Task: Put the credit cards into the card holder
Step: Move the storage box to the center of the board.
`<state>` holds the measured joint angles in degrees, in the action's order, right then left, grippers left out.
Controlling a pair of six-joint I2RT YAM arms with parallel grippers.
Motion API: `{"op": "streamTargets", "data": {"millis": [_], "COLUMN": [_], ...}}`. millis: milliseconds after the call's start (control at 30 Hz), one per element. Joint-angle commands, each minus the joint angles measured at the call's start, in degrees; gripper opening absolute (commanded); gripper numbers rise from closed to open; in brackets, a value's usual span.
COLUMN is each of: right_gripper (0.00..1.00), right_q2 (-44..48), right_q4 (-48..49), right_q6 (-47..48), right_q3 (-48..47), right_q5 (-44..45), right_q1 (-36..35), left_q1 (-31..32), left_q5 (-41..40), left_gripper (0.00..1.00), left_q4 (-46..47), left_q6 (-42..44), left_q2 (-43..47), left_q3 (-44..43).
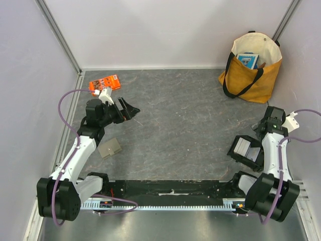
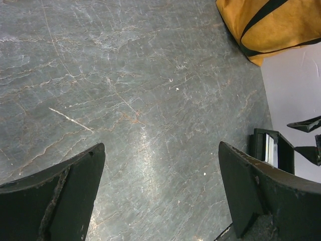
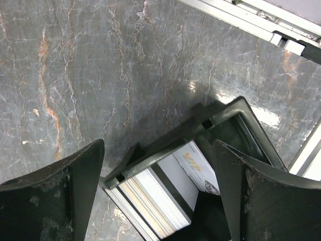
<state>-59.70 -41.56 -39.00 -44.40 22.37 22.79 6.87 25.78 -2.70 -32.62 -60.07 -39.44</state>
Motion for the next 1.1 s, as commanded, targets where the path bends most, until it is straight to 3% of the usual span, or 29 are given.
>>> {"op": "streamTargets", "data": {"millis": [0, 367, 767, 1067], "right_gripper": [0.94, 0.92, 0.81, 0.79], "right_q2": [-4.10, -10.25, -13.86, -18.17], "right_q4": [4.91, 13.25, 22.92, 24.77], "right_q6": [-1.25, -0.20, 5.60, 4.03], "right_q3": [0.02, 5.02, 7.14, 4.33], "right_q5": [0.57, -4.87, -14.63, -15.78], "right_q1": [0.59, 0.59, -0.20, -9.06], "left_q1": [0.07, 0.07, 0.16, 0.16], "left_q5": [1.73, 1.47, 0.32, -1.17], "left_gripper": [0.99, 0.99, 0.99, 0.99], "left_q4": [1.65, 0.94, 0.50, 0.15], "left_q6": [0.01, 0.28, 0.19, 0.10], "left_q2": [-0.22, -0.74, -0.57, -0.05], "left_q3": [-2.22, -2.75, -2.40, -1.52]}}
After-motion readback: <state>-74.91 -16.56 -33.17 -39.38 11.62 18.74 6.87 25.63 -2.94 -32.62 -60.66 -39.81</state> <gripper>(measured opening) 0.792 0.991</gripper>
